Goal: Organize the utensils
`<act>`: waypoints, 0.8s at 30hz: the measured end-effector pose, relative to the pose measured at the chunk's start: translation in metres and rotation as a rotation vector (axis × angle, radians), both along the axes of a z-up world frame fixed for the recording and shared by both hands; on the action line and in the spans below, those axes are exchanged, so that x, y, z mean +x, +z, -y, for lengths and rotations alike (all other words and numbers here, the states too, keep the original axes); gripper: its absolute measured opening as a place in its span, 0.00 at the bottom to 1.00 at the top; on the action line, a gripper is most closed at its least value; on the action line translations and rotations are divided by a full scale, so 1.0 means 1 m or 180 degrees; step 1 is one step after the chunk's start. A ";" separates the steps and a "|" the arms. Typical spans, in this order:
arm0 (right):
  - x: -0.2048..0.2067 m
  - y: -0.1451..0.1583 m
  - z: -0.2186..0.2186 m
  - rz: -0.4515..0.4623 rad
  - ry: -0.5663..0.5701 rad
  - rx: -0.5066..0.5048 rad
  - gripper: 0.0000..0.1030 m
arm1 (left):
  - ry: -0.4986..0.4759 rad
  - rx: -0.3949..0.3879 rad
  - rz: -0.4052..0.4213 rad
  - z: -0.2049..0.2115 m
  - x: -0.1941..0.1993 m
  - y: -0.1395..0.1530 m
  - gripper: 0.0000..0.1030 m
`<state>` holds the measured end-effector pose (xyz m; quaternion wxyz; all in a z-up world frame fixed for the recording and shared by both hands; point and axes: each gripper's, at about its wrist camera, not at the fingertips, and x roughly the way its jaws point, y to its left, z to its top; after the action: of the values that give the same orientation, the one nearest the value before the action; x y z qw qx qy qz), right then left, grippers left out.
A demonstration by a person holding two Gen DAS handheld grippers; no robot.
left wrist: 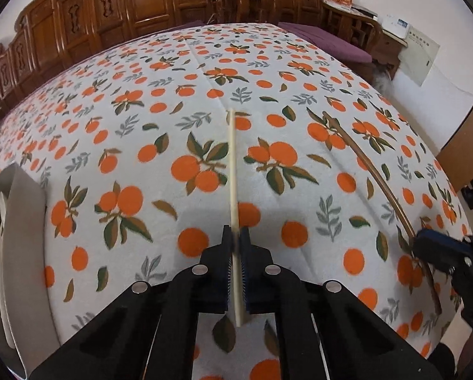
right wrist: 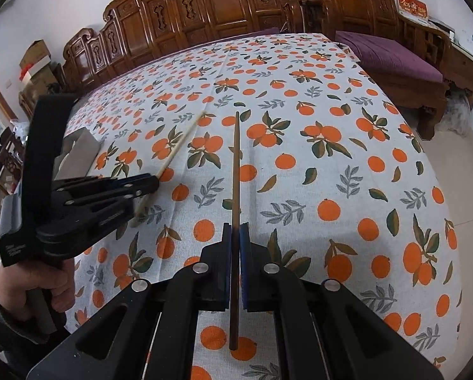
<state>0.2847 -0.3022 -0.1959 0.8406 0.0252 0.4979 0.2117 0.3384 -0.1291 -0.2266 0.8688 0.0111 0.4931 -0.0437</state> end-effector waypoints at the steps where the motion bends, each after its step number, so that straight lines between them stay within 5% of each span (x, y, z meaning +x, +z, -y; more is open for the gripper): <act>1: 0.000 0.000 0.000 0.0003 0.0001 -0.0002 0.06 | 0.0005 -0.0008 -0.0014 -0.001 -0.001 0.000 0.04; 10: -0.002 0.009 -0.006 0.0069 0.0059 0.0011 0.06 | 0.0043 -0.0088 -0.0189 -0.020 -0.013 0.007 0.04; 24: -0.012 0.017 -0.025 0.0120 0.0213 0.0052 0.06 | 0.0010 -0.0035 -0.0051 -0.057 -0.049 0.046 0.04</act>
<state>0.2726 -0.2772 -0.1791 0.8421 0.0115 0.4808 0.2443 0.2892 -0.0725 -0.1806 0.8650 0.0053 0.4998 -0.0451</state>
